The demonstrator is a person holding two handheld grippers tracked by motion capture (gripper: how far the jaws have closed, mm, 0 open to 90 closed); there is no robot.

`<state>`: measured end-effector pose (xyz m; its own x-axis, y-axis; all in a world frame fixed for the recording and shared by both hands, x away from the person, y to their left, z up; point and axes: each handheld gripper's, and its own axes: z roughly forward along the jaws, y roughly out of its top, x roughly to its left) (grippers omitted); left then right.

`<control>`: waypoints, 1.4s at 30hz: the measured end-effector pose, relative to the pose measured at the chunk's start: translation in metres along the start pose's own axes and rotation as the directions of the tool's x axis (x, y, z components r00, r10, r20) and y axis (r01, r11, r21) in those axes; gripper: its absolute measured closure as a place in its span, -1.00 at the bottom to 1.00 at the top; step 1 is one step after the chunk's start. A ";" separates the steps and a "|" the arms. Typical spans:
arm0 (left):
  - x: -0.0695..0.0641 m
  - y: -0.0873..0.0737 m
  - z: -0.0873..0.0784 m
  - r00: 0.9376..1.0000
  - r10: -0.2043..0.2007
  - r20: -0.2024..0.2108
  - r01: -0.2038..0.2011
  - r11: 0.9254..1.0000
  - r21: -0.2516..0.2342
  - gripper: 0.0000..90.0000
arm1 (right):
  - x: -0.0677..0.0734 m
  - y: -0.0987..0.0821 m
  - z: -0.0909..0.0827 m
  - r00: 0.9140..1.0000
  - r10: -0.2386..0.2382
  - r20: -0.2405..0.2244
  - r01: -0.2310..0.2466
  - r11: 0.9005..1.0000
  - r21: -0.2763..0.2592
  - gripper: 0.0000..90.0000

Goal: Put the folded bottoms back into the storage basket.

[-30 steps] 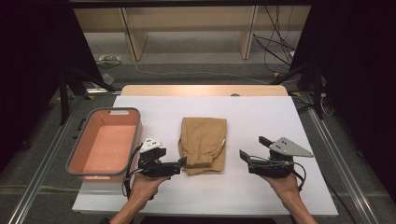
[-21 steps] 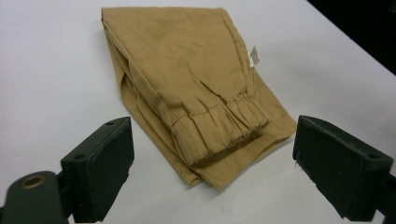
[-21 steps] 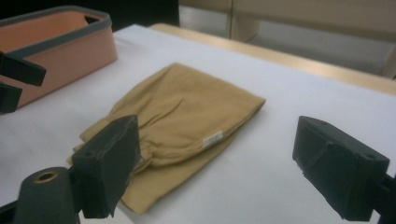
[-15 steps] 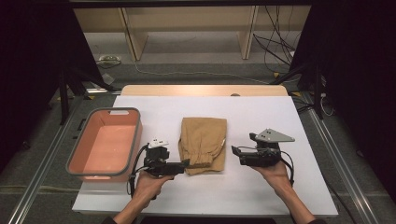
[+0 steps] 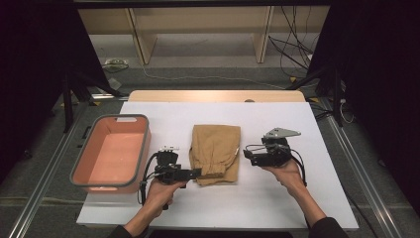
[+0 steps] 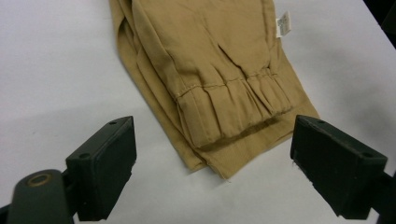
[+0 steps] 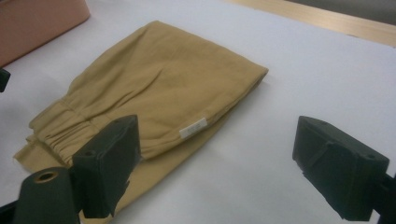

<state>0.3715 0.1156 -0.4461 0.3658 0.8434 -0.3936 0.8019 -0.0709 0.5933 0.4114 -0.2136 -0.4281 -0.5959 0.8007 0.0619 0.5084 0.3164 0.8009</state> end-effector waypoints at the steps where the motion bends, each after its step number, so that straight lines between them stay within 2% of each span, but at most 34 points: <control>1: 0.000 0.000 0.000 1.000 0.000 0.000 0.000 1.000 0.000 -0.68 | 0.000 0.000 0.000 1.000 0.000 0.000 0.000 1.000 0.000 -0.65; 3: 0.001 0.001 0.005 1.000 0.003 -0.018 -0.003 1.000 0.008 -0.68 | -0.002 0.004 0.005 1.000 0.017 -0.009 -0.016 1.000 0.014 -0.65; 6: 0.004 0.002 0.010 1.000 -0.003 -0.017 0.004 0.999 0.032 -0.68 | -0.006 0.009 0.012 0.999 0.034 -0.002 -0.033 0.999 0.034 -0.64; 8: 0.004 0.002 0.011 1.000 -0.006 -0.018 0.007 0.999 0.033 -0.68 | -0.008 0.011 0.015 0.999 0.039 0.002 -0.039 0.998 0.045 -0.64; 10: 0.006 0.003 0.012 1.000 -0.009 -0.025 0.010 0.999 0.036 -0.68 | -0.014 0.015 0.024 0.998 0.063 0.000 -0.063 0.996 0.063 -0.64; 13: 0.010 0.004 0.016 0.999 -0.019 -0.035 0.021 0.999 0.048 -0.67 | -0.018 0.019 0.034 0.998 0.067 0.008 -0.068 0.994 0.091 -0.64; 17: 0.012 0.005 0.019 0.999 -0.033 -0.038 0.035 0.998 0.055 -0.66 | -0.021 0.024 0.043 0.996 0.086 0.018 -0.087 0.991 0.099 -0.64; 24: 0.014 0.007 0.025 0.998 -0.045 -0.044 0.049 0.996 0.074 -0.64 | -0.022 0.031 0.052 0.997 0.066 0.027 -0.069 0.990 0.123 -0.64; 31: 0.015 0.008 0.032 0.998 -0.038 -0.041 0.041 0.994 0.099 -0.62 | -0.025 0.034 0.059 0.997 0.070 0.040 -0.075 0.987 0.144 -0.64; 36: 0.017 0.009 0.037 0.998 -0.060 -0.023 0.062 0.992 0.109 -0.57 | -0.026 0.037 0.066 0.996 0.074 0.048 -0.081 0.984 0.157 -0.64; 42: 0.016 0.009 0.040 0.998 -0.052 -0.026 0.055 0.990 0.128 -0.51 | -0.028 0.039 0.072 0.995 0.081 0.061 -0.090 0.982 0.165 -0.64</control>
<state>0.4040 0.1070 -0.4753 0.3112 0.8596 -0.4053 0.8745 -0.0921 0.4761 0.4929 -0.1875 -0.4409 -0.5135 0.8534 0.0901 0.6559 0.3225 0.6825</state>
